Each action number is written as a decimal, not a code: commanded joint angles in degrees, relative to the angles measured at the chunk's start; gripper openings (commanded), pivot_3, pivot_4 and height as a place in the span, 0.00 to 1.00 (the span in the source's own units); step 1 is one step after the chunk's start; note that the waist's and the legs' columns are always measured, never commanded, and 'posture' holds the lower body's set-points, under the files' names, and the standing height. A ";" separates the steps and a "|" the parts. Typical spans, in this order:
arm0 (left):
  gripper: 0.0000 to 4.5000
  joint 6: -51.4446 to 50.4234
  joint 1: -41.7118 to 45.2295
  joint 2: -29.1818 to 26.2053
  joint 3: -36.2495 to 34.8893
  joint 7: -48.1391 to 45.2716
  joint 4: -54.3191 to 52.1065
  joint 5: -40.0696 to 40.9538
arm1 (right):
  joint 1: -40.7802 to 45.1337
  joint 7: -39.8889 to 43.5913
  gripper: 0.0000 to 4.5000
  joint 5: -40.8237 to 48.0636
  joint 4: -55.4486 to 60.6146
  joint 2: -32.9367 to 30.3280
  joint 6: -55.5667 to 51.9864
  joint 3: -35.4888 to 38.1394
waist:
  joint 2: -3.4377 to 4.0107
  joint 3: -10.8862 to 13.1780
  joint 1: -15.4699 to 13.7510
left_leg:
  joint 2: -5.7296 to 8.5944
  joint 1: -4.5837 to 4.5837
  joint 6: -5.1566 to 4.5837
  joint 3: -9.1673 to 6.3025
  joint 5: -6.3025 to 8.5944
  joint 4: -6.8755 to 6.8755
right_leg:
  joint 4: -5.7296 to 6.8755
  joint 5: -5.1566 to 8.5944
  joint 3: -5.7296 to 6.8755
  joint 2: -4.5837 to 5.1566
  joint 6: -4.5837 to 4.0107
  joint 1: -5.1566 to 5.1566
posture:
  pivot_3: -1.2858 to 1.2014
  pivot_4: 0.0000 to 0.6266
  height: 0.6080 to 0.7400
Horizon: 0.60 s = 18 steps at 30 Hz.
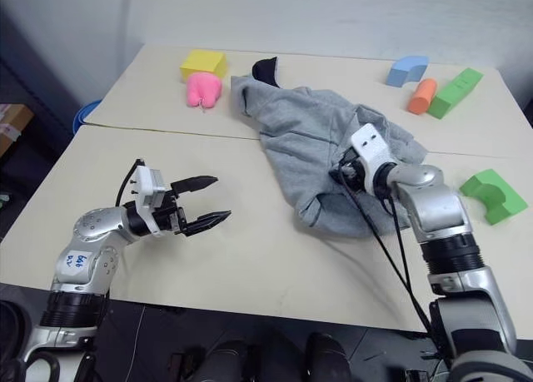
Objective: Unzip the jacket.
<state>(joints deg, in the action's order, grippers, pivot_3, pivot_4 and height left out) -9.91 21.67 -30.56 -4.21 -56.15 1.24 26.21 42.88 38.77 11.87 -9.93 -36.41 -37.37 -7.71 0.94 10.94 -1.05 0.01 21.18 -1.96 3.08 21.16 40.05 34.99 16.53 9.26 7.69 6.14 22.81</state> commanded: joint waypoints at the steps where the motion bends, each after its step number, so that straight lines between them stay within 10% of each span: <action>1: 1.00 1.34 -0.83 -0.98 -1.58 0.31 -1.28 -0.44 | 0.23 2.52 0.35 0.41 3.37 0.63 -0.18 -0.10 | 0.00 0.00 0.16 | -0.01 -0.01 0.00 0.01 0.00 0.01 | 0.01 0.00 0.01 0.00 0.00 0.00 | 0.52 0.24 1.00; 6: 1.00 5.23 1.62 -1.69 -0.80 0.71 2.73 -4.11 | -3.43 12.78 0.00 7.52 13.33 2.44 5.41 0.81 | -0.01 0.00 0.29 | -0.02 -0.04 -0.01 0.05 0.00 0.03 | 0.03 0.00 -0.01 -0.02 0.01 0.00 | 0.52 0.24 1.00; 18: 1.00 25.77 11.42 -5.85 1.56 -3.62 19.83 -14.51 | -23.84 31.90 0.00 23.54 42.94 -12.41 -3.39 -1.63 | -0.22 -0.02 -0.38 | 0.02 -0.04 -0.02 0.03 0.00 0.05 | -0.01 -0.03 0.05 -0.03 0.06 -0.01 | 0.52 0.24 1.00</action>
<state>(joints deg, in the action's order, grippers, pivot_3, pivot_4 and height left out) 12.20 32.38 -35.28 -2.34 -58.56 20.02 13.07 20.20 68.88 33.26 29.30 -47.53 -39.26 -8.90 0.72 10.91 -1.43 0.03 21.13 -1.98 3.12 21.16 40.10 34.99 16.49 9.32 7.66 6.20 22.79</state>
